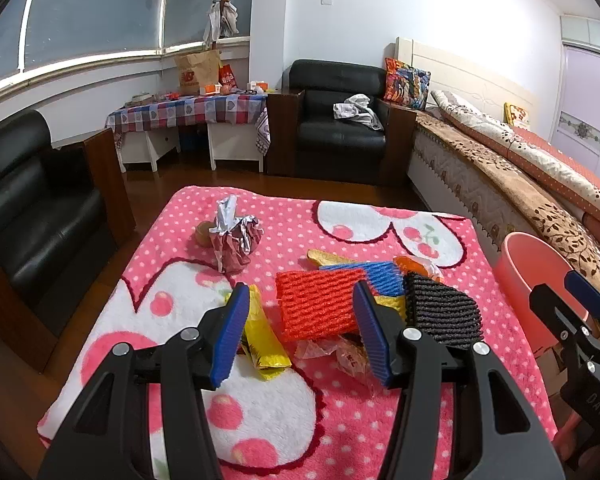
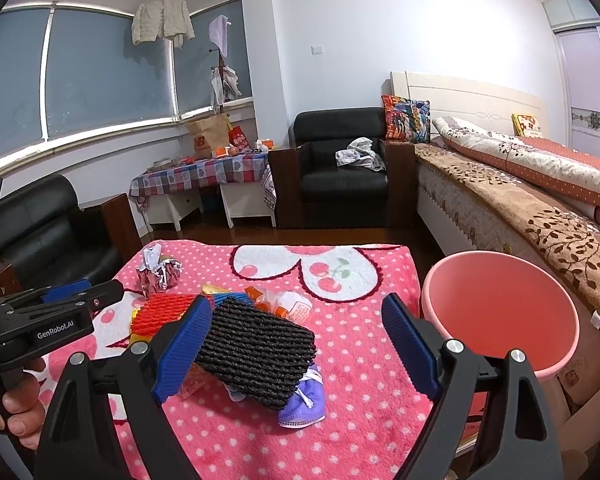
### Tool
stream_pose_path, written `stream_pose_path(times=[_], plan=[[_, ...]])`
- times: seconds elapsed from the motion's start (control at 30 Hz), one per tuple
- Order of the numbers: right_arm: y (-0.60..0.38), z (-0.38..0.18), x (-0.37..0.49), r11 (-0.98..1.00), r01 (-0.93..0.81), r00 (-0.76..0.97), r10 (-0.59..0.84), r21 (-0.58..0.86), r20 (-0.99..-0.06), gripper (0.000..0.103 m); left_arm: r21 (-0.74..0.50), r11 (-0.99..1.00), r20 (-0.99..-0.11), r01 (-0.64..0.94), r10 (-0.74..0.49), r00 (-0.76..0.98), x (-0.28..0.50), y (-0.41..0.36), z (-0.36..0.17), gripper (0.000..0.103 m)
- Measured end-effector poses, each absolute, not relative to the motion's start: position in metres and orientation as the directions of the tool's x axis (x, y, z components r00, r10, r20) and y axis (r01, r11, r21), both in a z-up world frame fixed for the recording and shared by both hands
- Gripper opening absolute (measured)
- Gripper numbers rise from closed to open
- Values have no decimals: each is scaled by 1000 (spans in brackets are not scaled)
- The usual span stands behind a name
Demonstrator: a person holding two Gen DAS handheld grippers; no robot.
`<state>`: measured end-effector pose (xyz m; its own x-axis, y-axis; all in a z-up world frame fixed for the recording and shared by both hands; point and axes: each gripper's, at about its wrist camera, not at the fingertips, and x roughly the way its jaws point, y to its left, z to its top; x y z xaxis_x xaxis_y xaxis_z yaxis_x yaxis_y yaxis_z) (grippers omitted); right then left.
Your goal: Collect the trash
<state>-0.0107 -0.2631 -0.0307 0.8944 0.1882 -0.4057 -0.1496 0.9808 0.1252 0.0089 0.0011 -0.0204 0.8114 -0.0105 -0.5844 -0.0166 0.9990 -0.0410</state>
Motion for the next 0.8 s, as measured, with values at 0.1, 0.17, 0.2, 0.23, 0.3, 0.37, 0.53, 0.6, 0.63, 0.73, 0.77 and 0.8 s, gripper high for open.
stream_pose_path(times=[0.1,0.17,0.2,0.23,0.3,0.37,0.53,0.6,0.63,0.73,0.77,0.8], plan=[[-263,-32,-10,980,-149,891,190,128,-412,83,-46,999,-594,-16,-15,805,10,1,-22,54],[-264,-32,-9,980,-149,888,191,131,-417,82,-51,999,-598,-10,-22,801,11,1,-23,54],[-264,-33,-9,980,-149,888,191,131,-419,82,-53,999,-600,-7,-26,800,12,2,-23,54],[-266,-33,-9,980,-149,886,192,133,-422,82,-56,998,-601,-3,-31,799,12,2,-23,54],[-266,-34,-8,979,-151,883,195,135,-428,82,-67,998,-601,8,-47,798,11,4,-24,54],[-266,-35,-7,979,-154,878,199,137,-435,81,-82,996,-603,23,-68,795,11,7,-24,54],[-265,-39,-6,975,-170,865,217,144,-453,80,-139,989,-606,57,-130,785,8,20,-28,54],[-264,-41,-4,972,-181,856,229,147,-463,79,-155,986,-610,66,-148,778,6,25,-30,54],[-263,-42,-4,972,-186,853,234,147,-467,79,-156,986,-613,65,-148,776,6,27,-32,54],[-260,-45,-2,969,-199,844,245,145,-477,79,-148,987,-626,56,-138,768,6,30,-37,54],[-259,-46,-2,968,-204,841,249,146,-481,79,-150,987,-635,54,-139,760,7,31,-40,54],[-258,-47,-1,967,-208,838,253,146,-483,78,-155,986,-641,56,-143,754,7,32,-42,54]])
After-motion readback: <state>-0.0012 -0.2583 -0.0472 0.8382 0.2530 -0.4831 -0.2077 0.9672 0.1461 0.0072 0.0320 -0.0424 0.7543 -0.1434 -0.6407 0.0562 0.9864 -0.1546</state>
